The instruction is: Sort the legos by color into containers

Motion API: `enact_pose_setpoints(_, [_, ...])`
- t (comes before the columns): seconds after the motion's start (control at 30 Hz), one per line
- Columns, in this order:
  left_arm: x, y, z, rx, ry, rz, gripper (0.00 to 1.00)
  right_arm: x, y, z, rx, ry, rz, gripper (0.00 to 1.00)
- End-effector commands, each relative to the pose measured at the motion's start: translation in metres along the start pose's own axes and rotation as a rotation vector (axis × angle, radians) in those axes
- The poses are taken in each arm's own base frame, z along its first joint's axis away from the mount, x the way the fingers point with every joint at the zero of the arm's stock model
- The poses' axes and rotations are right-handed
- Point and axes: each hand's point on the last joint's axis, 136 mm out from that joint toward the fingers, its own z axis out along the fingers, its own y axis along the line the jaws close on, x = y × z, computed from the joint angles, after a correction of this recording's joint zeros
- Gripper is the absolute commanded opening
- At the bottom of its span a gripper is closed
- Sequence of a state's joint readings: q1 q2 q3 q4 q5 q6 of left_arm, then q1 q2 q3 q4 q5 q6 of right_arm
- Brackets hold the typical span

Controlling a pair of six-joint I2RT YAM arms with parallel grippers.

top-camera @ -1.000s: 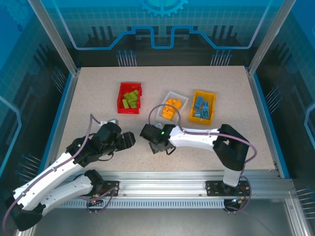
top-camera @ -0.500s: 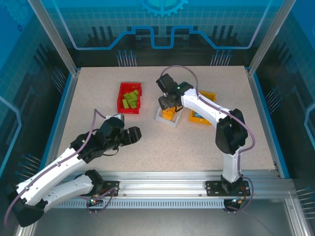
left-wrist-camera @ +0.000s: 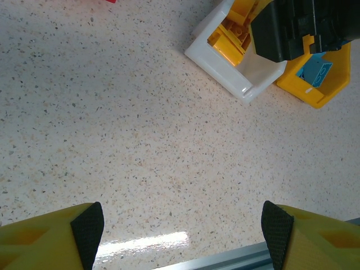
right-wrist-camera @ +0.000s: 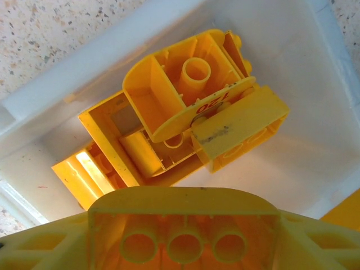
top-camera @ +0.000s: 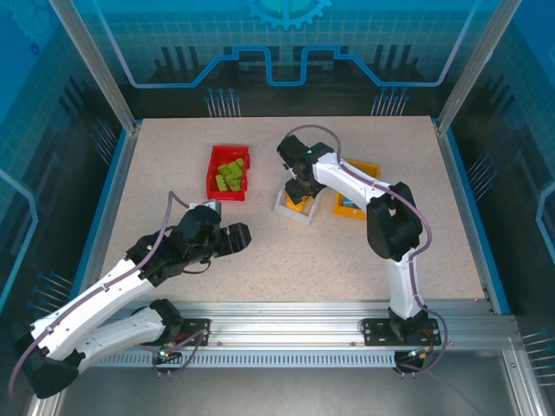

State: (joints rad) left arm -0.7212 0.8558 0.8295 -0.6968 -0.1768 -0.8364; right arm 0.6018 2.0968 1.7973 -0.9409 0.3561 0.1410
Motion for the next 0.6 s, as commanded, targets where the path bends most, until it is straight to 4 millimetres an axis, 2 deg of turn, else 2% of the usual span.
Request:
enact_pose_setpoints(0.0, [-0.004,-0.012,-0.006,0.044,-0.005,0.01,0.79,-0.002,-0.005,-0.001,0.008,0.016,-0.015,0.74])
enact_pose_setpoints(0.1, [-0.003,-0.01,-0.007,0.039,-0.006,0.008,0.79,-0.007,-0.008,-0.013,0.016,-0.019,-0.012,0.77])
enact_pose_setpoints(0.2, [-0.004,-0.01,-0.009,0.037,-0.013,0.01,0.79,-0.014,-0.011,-0.036,0.026,-0.075,-0.003,0.77])
enact_pose_setpoints(0.33, [-0.014,-0.002,-0.017,-0.021,-0.047,0.019,0.84,-0.023,-0.02,-0.092,0.04,-0.244,0.047,0.79])
enact_pose_setpoints(0.37, [-0.019,0.001,-0.02,-0.037,-0.061,0.017,0.94,-0.024,-0.023,-0.108,0.037,-0.301,0.073,0.85])
enact_pose_setpoints(0.4, [-0.024,0.004,-0.023,-0.053,-0.072,0.017,0.99,-0.023,-0.028,-0.124,0.029,-0.356,0.098,0.99])
enact_pose_setpoints(0.47, [-0.038,0.011,-0.029,-0.072,-0.121,0.013,0.99,-0.016,-0.038,-0.156,0.018,-0.487,0.153,1.0])
enact_pose_setpoints(0.57, [-0.06,0.022,-0.038,-0.109,-0.224,0.022,0.99,0.005,-0.05,-0.189,0.018,-0.675,0.182,1.0])
